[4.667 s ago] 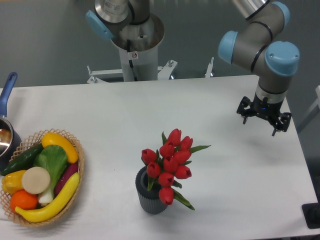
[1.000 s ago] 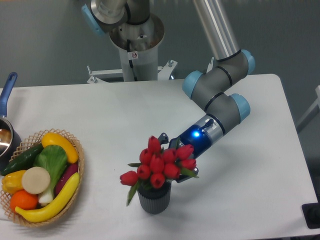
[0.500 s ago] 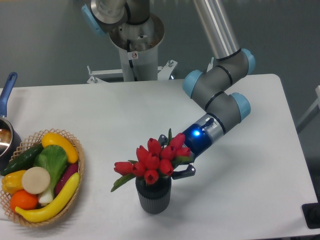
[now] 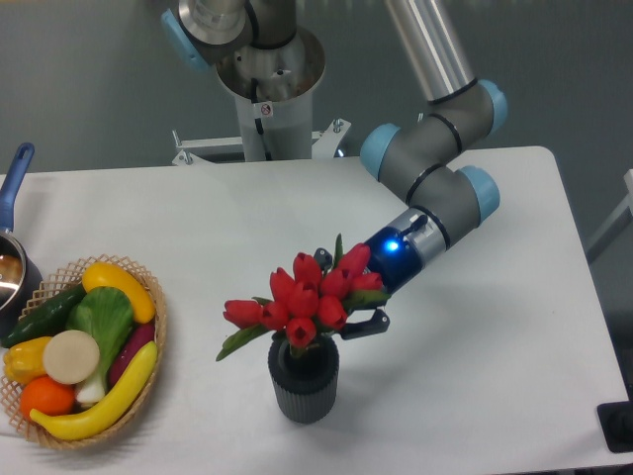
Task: Pick up the flowers from the vase
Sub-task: 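Close the gripper around the tulip stems just above the vase rim, then lift the gripped tulips straight up out of the grey vase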
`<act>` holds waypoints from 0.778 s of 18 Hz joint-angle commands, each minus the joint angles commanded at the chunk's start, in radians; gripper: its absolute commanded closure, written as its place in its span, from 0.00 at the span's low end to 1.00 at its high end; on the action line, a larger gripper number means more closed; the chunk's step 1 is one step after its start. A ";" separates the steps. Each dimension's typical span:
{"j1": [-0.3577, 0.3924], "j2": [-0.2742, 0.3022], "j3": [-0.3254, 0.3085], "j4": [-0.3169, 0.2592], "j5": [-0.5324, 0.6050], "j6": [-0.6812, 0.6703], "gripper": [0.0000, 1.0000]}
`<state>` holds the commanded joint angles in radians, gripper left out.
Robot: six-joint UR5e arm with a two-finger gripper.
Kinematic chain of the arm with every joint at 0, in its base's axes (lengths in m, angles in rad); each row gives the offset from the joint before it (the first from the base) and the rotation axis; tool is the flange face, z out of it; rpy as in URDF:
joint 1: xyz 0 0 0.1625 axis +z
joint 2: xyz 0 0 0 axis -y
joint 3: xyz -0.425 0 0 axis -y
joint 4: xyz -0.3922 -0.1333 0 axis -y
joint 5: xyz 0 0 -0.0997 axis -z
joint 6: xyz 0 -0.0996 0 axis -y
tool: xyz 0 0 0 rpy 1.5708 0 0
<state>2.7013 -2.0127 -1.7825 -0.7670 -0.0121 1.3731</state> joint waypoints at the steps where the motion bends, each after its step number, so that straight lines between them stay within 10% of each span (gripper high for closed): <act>1: 0.003 0.002 0.005 0.000 -0.014 -0.017 0.82; 14: 0.032 0.026 0.127 -0.003 -0.072 -0.150 0.82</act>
<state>2.7335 -1.9865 -1.6552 -0.7701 -0.0843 1.2226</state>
